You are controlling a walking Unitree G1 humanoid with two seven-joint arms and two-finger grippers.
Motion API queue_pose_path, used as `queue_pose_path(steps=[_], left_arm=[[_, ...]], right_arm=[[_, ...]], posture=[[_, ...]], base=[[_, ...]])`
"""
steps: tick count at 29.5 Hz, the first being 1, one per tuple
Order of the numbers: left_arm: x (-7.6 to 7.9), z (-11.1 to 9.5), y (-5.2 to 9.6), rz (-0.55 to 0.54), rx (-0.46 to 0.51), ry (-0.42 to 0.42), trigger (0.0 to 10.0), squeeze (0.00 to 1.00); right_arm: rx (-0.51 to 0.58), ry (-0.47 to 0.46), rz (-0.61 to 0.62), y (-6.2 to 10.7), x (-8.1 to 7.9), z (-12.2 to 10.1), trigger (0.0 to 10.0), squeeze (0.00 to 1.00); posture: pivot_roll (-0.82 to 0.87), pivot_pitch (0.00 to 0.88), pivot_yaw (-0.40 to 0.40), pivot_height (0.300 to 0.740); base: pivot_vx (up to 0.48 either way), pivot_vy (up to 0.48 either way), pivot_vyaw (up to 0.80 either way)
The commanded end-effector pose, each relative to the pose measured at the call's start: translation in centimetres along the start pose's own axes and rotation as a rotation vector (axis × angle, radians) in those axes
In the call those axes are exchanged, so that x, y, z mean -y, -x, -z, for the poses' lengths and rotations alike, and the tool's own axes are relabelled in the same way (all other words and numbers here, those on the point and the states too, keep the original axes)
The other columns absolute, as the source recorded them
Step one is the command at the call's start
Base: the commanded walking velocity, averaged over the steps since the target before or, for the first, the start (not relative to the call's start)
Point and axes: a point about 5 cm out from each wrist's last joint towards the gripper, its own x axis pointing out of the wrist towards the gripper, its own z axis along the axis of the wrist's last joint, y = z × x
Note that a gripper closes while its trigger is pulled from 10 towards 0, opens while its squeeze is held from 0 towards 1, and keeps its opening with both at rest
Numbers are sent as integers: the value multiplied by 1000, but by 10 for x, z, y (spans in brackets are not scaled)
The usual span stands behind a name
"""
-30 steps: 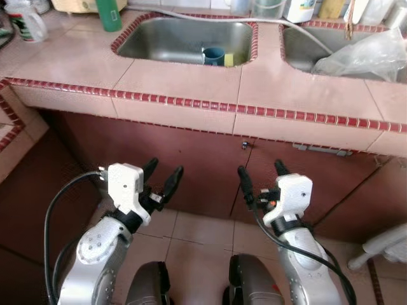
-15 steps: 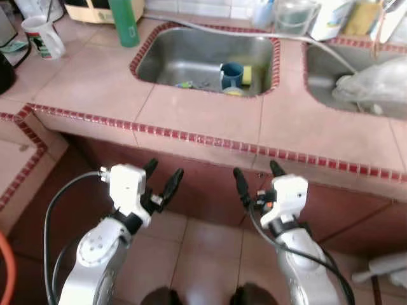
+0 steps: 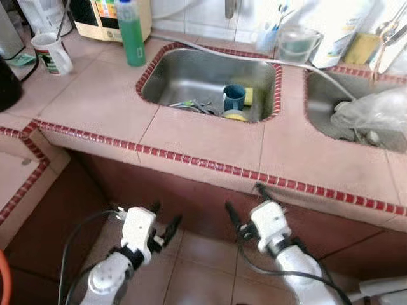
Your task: Kitchen organization
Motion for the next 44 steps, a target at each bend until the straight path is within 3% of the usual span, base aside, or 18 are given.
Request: queue_pose_path(steps=[1, 4, 12, 13, 15, 17, 18, 23, 24, 28, 31, 35, 44], left_arm=[[3, 16, 1, 9, -62, -31, 10000, 0], [8, 32, 0, 45, -151, -102, 10000, 0], [22, 60, 1, 58, -301, -78, 10000, 0], [23, 70, 4, 24, -365, -33, 10000, 0], [24, 73, 5, 15, -385, -21, 10000, 0], [26, 79, 8, 6, -429, -6, 10000, 0], [28, 88, 15, -21, -501, 12, 10000, 0], [27, 100, 24, -101, -596, 73, 10000, 0], [29, 100, 22, -103, -598, 81, 10000, 0], [34, 96, 15, -90, -577, 76, 10000, 0], [36, 94, 12, -94, -571, 81, 10000, 0], [38, 95, 11, -106, -579, 94, 10000, 0], [47, 98, 10, -91, -613, 104, 10000, 0]], right_arm=[[-40, 68, -68, 1, -7, 10, 10000, 0], [-67, 62, -88, -4, -9, 16, 10000, 0], [-198, 29, -125, -8, -15, 36, 10000, 0], [-265, 15, -121, -5, -17, 45, 10000, 0], [-290, 4, -116, -4, -17, 49, 10000, 0], [-339, -31, -106, 0, -19, 56, 10000, 0], [-401, -128, -71, 8, -19, 66, 10000, 0], [-559, -275, 40, 32, -19, 92, 10000, 0], [-610, -318, 84, 41, -18, 100, 10000, 0], [-687, -346, 101, 56, -24, 112, 10000, 0], [-716, -352, 119, 61, -25, 115, 10000, 0], [-727, -395, 161, 62, -25, 116, 10000, 0], [-693, -426, 189, 47, -25, 107, 10000, 0]], posture=[[-50, 131, -15, 740], [-47, 126, -18, 740], [-51, 125, -12, 740], [-57, 125, -9, 740], [-59, 124, -5, 740], [-58, 125, -7, 740], [-59, 122, -9, 740], [-65, 113, -7, 740], [-64, 105, -3, 740], [-59, 86, -3, 740], [-58, 74, -9, 740], [-73, 54, -16, 740], [-126, 0, 3, 740]], base=[[0, 0, 0], [0, 0, 0], [0, 0, 0], [0, 0, 0], [0, 0, 0], [0, 0, 0], [0, 0, 0], [0, 0, 0], [0, 0, 0], [0, 0, 0], [0, 0, 0], [0, 0, 0], [0, 0, 0]])
